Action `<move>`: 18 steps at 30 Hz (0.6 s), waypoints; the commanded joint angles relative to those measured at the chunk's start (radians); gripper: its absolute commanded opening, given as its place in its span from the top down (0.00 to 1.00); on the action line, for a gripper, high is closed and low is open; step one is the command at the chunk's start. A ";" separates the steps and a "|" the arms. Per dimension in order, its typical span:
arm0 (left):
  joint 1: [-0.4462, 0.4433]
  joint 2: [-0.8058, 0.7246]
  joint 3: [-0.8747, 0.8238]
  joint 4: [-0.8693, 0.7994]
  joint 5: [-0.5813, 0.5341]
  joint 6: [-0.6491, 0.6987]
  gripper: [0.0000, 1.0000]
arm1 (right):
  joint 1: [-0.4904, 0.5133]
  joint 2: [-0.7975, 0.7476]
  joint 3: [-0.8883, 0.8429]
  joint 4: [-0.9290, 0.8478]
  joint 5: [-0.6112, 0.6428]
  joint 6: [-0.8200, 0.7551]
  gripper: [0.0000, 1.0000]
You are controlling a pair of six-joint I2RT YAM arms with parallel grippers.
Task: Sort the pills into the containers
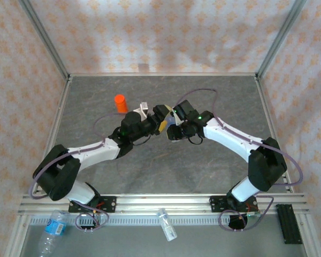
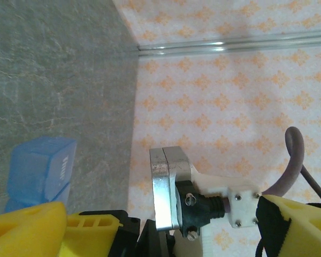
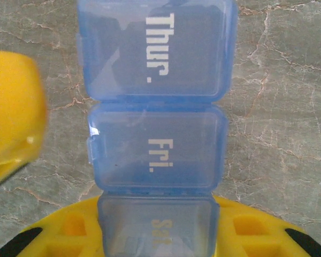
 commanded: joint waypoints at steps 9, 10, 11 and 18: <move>0.002 -0.045 -0.015 -0.082 -0.074 0.046 0.07 | -0.014 -0.021 -0.010 0.011 0.019 0.015 0.68; 0.003 -0.037 -0.014 -0.073 -0.070 0.042 0.08 | -0.014 -0.022 -0.009 0.011 0.016 0.015 0.68; 0.002 -0.027 -0.012 -0.058 -0.065 0.036 0.07 | -0.014 -0.025 -0.009 0.012 0.013 0.016 0.68; 0.000 0.020 0.014 -0.019 -0.046 0.020 0.07 | -0.014 -0.030 -0.012 0.014 0.008 0.017 0.68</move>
